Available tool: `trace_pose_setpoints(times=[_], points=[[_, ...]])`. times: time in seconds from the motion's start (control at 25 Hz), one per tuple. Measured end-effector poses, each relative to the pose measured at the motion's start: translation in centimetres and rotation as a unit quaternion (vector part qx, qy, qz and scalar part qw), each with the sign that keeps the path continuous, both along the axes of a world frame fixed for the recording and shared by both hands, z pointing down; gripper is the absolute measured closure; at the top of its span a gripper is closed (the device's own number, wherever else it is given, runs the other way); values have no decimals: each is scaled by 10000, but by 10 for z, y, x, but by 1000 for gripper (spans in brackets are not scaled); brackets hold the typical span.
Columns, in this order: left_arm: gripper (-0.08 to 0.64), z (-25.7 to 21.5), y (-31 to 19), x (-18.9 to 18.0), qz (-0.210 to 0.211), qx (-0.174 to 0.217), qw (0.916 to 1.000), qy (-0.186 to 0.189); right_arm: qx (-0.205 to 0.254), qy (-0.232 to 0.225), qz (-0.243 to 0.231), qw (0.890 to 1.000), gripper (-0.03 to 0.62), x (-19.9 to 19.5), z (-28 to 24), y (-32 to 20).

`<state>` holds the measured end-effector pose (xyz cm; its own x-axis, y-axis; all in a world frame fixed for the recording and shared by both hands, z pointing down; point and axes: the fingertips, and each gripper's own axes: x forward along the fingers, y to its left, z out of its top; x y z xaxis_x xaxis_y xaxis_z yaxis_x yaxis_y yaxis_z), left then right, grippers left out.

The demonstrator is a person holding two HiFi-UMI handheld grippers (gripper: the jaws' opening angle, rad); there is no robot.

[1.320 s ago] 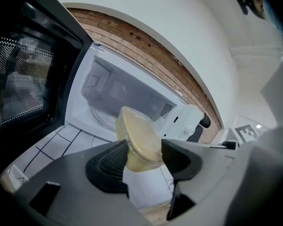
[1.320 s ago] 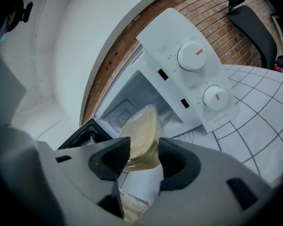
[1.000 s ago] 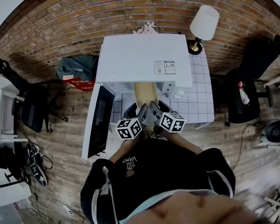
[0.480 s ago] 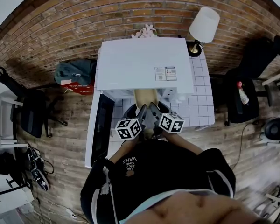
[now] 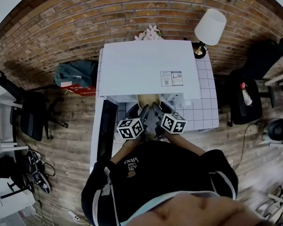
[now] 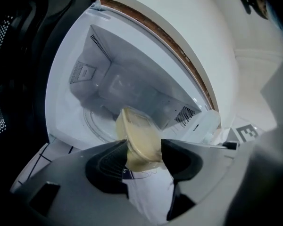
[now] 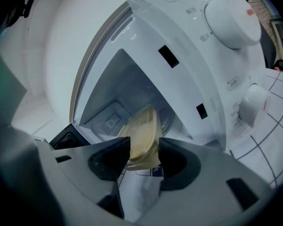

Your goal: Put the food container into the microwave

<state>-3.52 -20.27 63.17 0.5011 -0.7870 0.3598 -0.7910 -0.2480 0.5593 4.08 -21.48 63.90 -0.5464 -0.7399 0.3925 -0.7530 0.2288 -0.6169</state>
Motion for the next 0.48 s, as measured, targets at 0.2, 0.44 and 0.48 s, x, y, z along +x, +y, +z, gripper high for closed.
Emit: trace_pose_setpoints(times=[0.2,0.44,0.48], points=[[329,2,-10,-3,66,1,10000,75,-17,16,43,10000,414,-4,1,-9],[330,3,-23,-5,103,21,9999,115,-18,60,121,9999,414,-7,3,-19],[328,4,-25,-5,109,21,9999,118,-15,74,131,9999,414,-7,4,-21]])
